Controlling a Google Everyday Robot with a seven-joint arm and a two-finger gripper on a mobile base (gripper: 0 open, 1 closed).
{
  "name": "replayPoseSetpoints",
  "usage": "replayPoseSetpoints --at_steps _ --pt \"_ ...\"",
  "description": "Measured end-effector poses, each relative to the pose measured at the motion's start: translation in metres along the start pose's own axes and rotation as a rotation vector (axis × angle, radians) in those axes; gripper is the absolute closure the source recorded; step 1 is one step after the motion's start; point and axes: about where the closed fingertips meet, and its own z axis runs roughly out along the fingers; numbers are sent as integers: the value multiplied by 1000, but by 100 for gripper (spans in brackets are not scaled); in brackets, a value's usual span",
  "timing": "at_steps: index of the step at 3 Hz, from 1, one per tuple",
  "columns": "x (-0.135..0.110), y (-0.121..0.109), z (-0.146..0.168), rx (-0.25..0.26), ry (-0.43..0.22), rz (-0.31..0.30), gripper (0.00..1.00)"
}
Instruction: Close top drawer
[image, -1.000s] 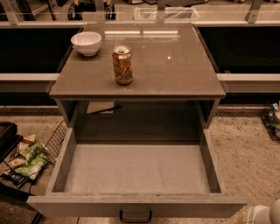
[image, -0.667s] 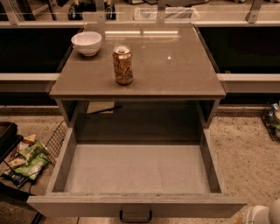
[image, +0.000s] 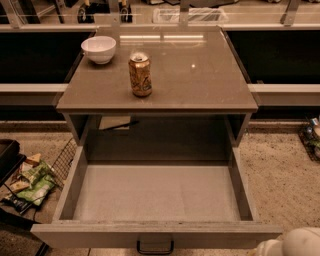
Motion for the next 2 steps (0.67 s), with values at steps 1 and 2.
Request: replayPoseSetpoints --at_steps 1,2 --pt "-38 14 60 -88 -97 -61 100" --pt "-71 14 104 -138 -168 -109 100"
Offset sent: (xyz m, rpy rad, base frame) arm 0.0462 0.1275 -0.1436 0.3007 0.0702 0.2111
